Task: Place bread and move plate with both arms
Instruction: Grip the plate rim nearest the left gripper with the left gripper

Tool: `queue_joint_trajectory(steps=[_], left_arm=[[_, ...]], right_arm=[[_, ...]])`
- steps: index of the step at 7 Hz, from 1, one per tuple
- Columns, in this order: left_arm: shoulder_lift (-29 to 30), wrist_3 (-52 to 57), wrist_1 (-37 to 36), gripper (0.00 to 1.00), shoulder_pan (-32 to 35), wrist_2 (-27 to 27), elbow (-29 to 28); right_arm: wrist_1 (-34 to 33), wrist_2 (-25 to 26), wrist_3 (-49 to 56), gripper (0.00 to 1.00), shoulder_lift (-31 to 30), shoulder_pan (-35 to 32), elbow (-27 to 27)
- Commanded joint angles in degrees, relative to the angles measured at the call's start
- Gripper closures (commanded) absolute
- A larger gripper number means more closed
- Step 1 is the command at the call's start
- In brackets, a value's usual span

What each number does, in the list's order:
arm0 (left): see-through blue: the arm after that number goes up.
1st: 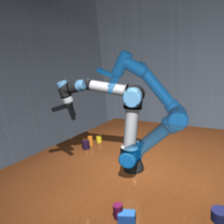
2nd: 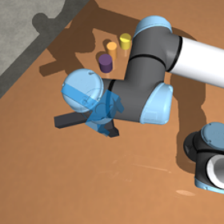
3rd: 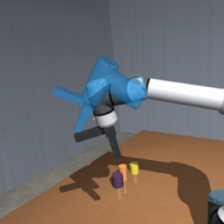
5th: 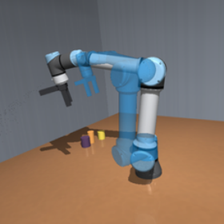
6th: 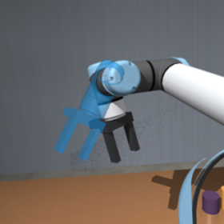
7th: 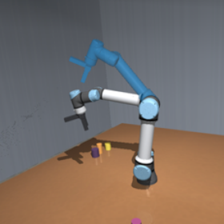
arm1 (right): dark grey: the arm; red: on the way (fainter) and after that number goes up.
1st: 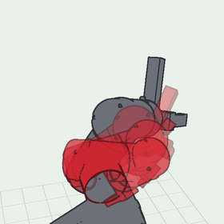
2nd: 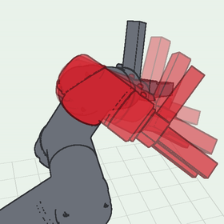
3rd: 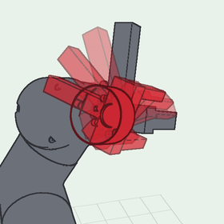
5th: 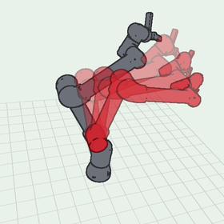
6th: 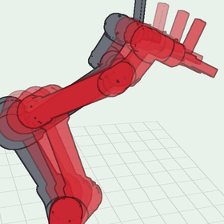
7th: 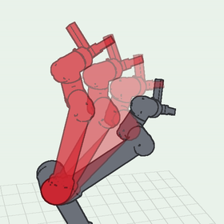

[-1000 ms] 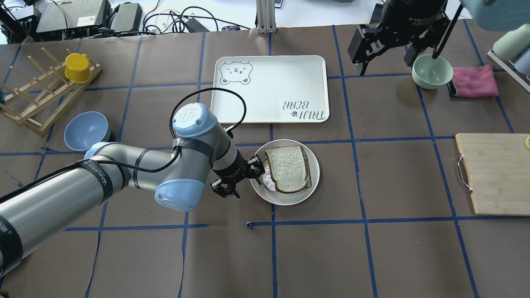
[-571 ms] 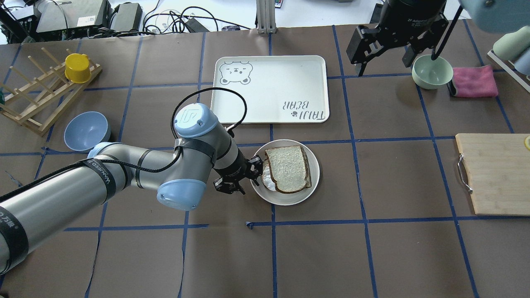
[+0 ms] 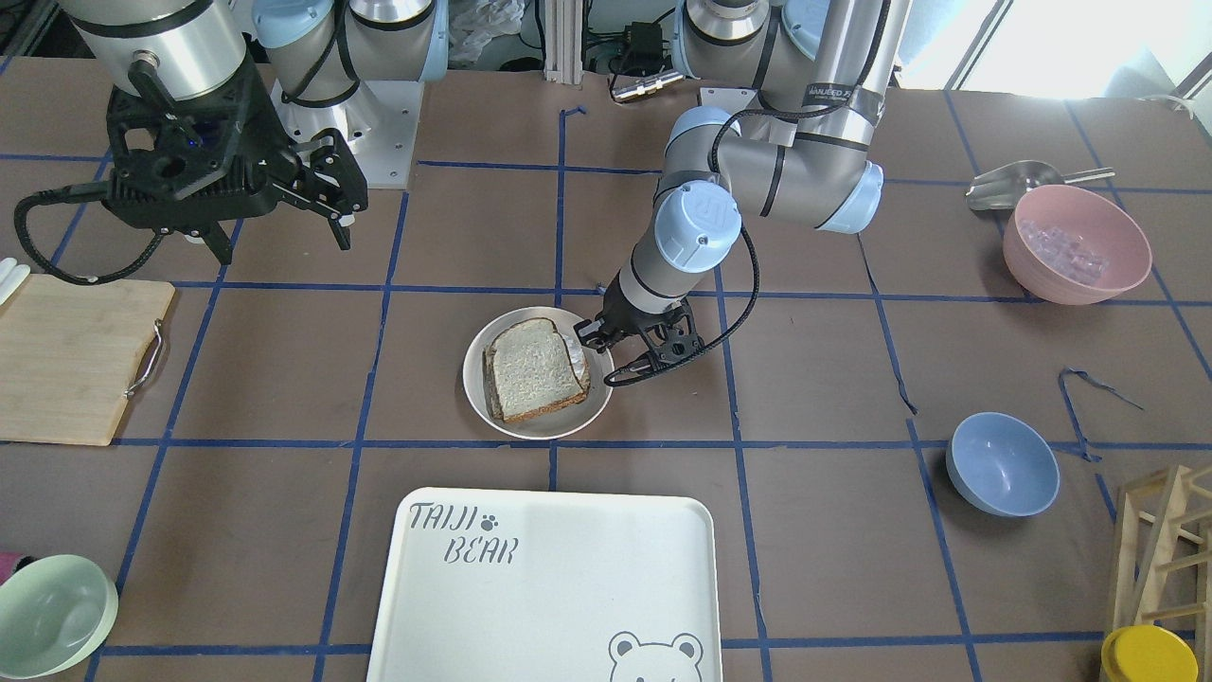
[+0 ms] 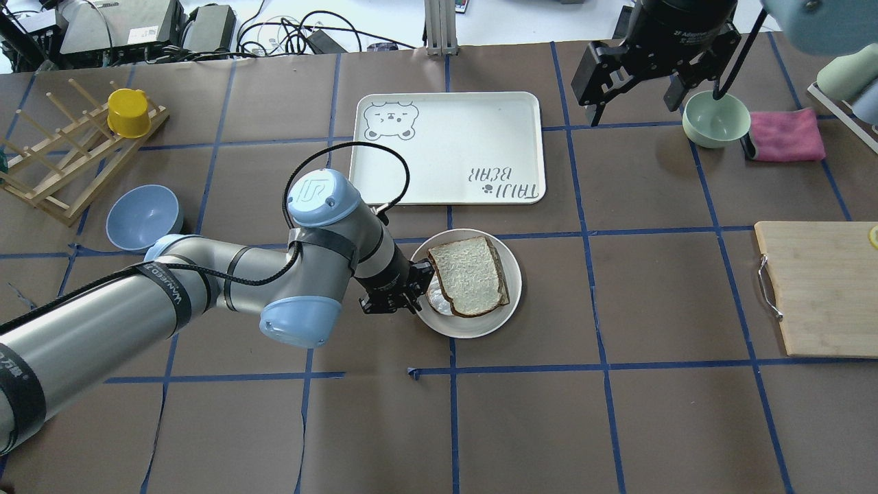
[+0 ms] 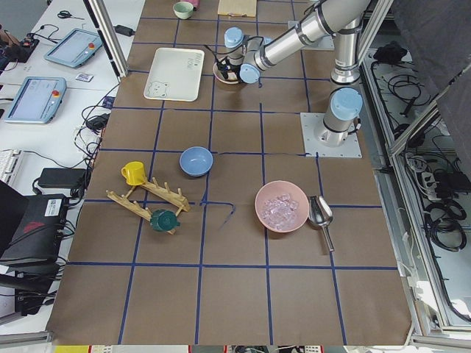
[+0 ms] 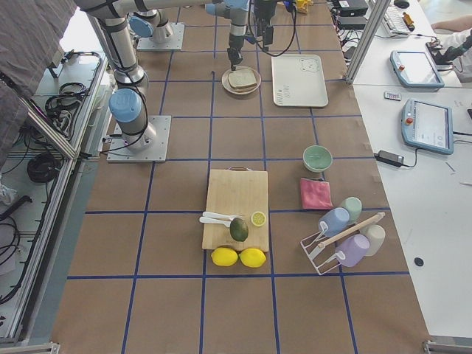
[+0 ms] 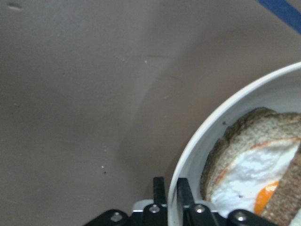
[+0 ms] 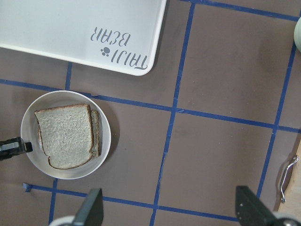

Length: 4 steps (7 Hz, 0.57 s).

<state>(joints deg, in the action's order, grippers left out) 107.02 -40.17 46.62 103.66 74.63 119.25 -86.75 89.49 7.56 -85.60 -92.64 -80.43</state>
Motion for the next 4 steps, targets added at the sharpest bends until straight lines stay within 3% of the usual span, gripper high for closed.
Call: queue_joint_trajectory(steps=[1,4], left_arm=[[-1.72,0.44,-0.91,1.0,-0.65,-0.09,-0.59],[-4.36,0.62,-0.74,1.0,-2.92,-3.7,-5.5]], right_arm=[[0.0,-0.02,0.0,0.0,-0.01,0.09,0.01],[-0.09,-0.02,0.17,0.0,-0.01,0.17,0.01]])
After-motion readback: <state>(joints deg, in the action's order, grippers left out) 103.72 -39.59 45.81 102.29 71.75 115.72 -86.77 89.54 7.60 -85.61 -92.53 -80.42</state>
